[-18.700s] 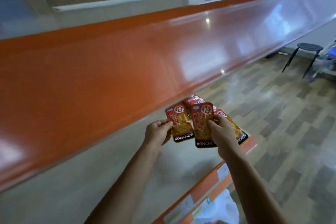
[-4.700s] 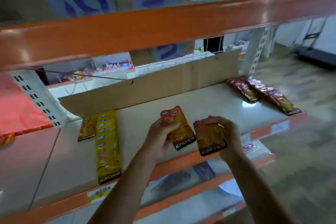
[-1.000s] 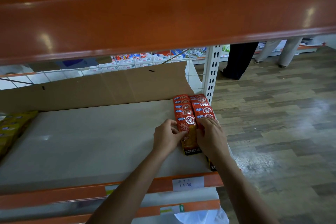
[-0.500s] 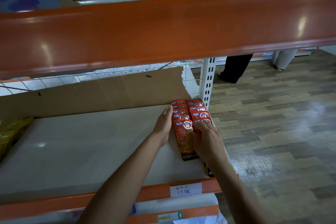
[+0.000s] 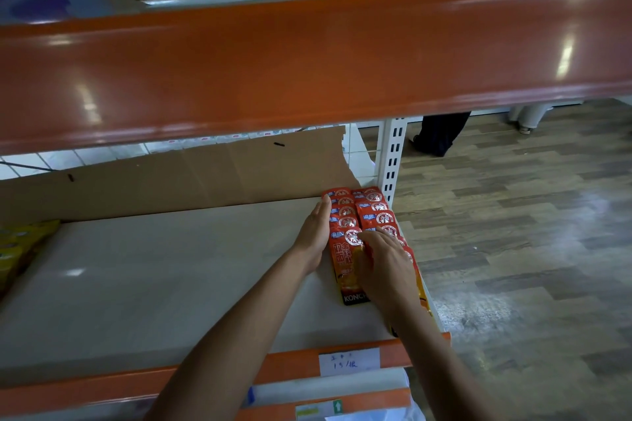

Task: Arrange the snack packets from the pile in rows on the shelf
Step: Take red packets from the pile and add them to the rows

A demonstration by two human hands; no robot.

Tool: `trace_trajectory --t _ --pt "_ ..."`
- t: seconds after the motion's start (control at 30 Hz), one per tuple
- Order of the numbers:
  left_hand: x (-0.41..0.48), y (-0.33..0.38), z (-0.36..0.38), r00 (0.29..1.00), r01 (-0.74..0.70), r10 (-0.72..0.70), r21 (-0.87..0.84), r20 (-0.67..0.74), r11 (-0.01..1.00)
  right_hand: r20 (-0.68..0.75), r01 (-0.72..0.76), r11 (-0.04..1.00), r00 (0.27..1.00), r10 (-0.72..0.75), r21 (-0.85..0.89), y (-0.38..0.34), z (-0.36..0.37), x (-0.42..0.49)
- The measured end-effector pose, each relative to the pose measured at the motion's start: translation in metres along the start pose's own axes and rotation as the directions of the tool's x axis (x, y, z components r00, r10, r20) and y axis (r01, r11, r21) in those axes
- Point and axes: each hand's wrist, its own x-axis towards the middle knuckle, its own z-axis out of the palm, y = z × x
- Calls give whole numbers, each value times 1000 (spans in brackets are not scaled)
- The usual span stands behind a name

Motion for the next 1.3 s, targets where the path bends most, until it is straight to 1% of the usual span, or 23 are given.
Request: trace_trajectory --t 0.03,0.07,0.13,0.17,0.2,0.3,0.37,0.43,0.5,0.63,0.77,0.9,0.97,1.1,1.2,1.3 --pt "-4 0 -1 999 -43 44 108 -9 993 2 9 1000 1000 -9 -5 -1 1 1" --pt "-10 1 -2 994 -102 109 238 -19 966 5 24 1000 1000 -24 -11 -3 2 1" --pt "-22 2 -8 969 -200 246 472 -37 859 16 66 998 998 -66 -22 -8 6 1" --pt "-27 1 -12 954 -231 299 556 -34 799 24 84 996 996 -83 -22 -12 8 0" --pt "-32 -1 -18 946 -238 323 624 -25 744 29 99 995 995 -99 -18 -16 12 0" --pt "-44 -13 -43 930 -234 367 765 -3 599 18 190 982 982 -190 5 -30 30 -2" --pt "-54 -20 -65 926 -222 378 820 7 528 41 225 974 973 -225 -1 -43 45 -6" --pt "-67 -24 -88 923 -199 385 856 0 476 69 217 976 974 -216 3 -61 60 -12" --pt "-81 -28 -116 917 -172 399 876 -25 450 99 229 973 968 -229 6 -82 78 -20" --pt "-118 -34 -187 893 -99 438 902 -107 421 167 294 955 940 -296 37 -138 120 -38" --pt "-170 -44 -271 850 -29 486 903 -203 428 221 337 938 911 -347 82 -211 172 -64" --pt "-221 -65 -358 783 49 528 878 -329 476 244 372 918 885 -396 140 -283 225 -97" --pt "-243 -77 -398 767 86 512 852 -388 517 267 389 906 867 -421 165 -316 249 -113" --pt "-280 -92 -465 733 161 497 828 -465 537 291 450 864 815 -501 226 -372 295 -140" --pt "-301 -97 -503 675 226 495 792 -547 567 260 503 816 779 -570 284 -409 322 -155" --pt "-315 -97 -538 616 263 509 765 -602 588 252 547 780 743 -620 304 -446 346 -163"
